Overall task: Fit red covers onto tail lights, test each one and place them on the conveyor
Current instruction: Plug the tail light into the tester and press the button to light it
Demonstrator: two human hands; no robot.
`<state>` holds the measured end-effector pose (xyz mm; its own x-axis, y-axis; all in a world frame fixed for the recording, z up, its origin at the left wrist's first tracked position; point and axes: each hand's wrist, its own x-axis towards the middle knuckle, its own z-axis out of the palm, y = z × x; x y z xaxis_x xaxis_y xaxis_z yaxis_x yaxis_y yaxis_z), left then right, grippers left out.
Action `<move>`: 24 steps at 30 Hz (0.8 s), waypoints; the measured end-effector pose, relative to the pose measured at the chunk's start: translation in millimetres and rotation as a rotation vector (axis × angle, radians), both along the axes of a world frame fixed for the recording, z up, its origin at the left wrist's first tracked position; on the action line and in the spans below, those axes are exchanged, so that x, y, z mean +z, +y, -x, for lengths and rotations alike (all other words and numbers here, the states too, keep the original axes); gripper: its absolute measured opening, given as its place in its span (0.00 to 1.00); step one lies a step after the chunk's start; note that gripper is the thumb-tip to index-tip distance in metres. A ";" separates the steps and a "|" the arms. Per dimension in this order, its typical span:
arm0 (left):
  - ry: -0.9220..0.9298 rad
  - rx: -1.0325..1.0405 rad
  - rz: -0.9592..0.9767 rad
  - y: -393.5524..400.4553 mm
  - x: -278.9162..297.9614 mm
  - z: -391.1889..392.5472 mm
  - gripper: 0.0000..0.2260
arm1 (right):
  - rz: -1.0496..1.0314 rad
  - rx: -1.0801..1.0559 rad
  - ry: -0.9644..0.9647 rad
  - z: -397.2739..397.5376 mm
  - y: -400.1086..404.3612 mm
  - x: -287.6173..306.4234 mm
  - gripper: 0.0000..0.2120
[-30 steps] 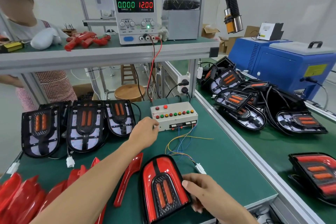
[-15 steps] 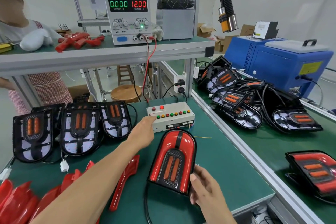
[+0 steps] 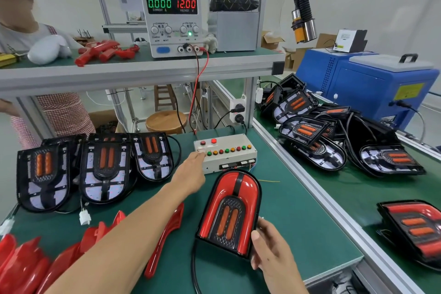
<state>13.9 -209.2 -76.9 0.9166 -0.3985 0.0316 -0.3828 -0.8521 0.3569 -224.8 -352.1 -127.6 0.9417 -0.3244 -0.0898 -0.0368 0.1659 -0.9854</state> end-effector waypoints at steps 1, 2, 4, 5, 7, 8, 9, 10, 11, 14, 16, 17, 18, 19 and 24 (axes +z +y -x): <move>0.004 0.002 -0.009 -0.4 -0.5 -0.7 0.29 | -0.001 -0.006 -0.001 0.2 0.2 -0.5 0.13; 0.005 0.005 -0.017 -0.7 -0.6 -1.2 0.29 | -0.004 -0.011 -0.002 0.1 0.3 -1.0 0.13; -0.006 0.005 -0.033 -1.6 -0.2 -2.7 0.27 | 0.003 -0.020 0.000 -0.7 0.6 -2.1 0.13; -0.015 -0.001 -0.047 -2.0 0.7 -3.5 0.27 | 0.021 -0.023 0.001 -1.1 0.4 -3.1 0.13; -0.031 -0.012 -0.084 -3.5 3.2 -5.0 0.26 | 0.065 -0.025 0.014 -1.7 -0.6 -5.3 0.13; -0.034 -0.014 -0.101 -4.3 4.2 -5.6 0.26 | 0.080 -0.025 0.021 -1.4 -1.3 -6.1 0.13; -0.035 -0.012 -0.114 -4.7 4.6 -5.8 0.26 | 0.091 -0.022 0.026 -1.1 -1.6 -6.7 0.13; -0.037 -0.010 -0.122 -5.1 4.8 -5.8 0.26 | 0.097 -0.017 0.029 -0.9 -1.4 -6.6 0.14; -0.038 -0.008 -0.125 -5.1 4.9 -5.8 0.25 | 0.096 -0.013 0.030 -0.9 -1.1 -6.1 0.14; -0.042 -0.005 -0.113 -5.5 4.4 -6.8 0.26 | 0.089 -0.023 0.036 -0.9 -0.7 -4.8 0.16; -0.039 0.004 -0.096 -5.7 5.0 -7.5 0.26 | 0.081 -0.025 0.031 -0.3 -0.8 -5.3 0.13; -0.032 0.011 -0.090 -5.8 5.4 -7.7 0.27 | 0.073 -0.023 0.026 0.1 -0.8 -5.3 0.12; -0.027 0.016 -0.087 -6.0 5.6 -8.0 0.27 | 0.070 -0.021 0.022 0.4 -0.9 -4.9 0.12; -0.027 0.018 -0.089 -6.0 5.7 -8.3 0.26 | 0.073 -0.021 0.020 0.5 -0.9 -4.3 0.13; -0.050 -0.015 -0.156 -6.1 8.9 -11.5 0.21 | 0.095 -0.031 0.014 0.6 -1.5 -2.7 0.13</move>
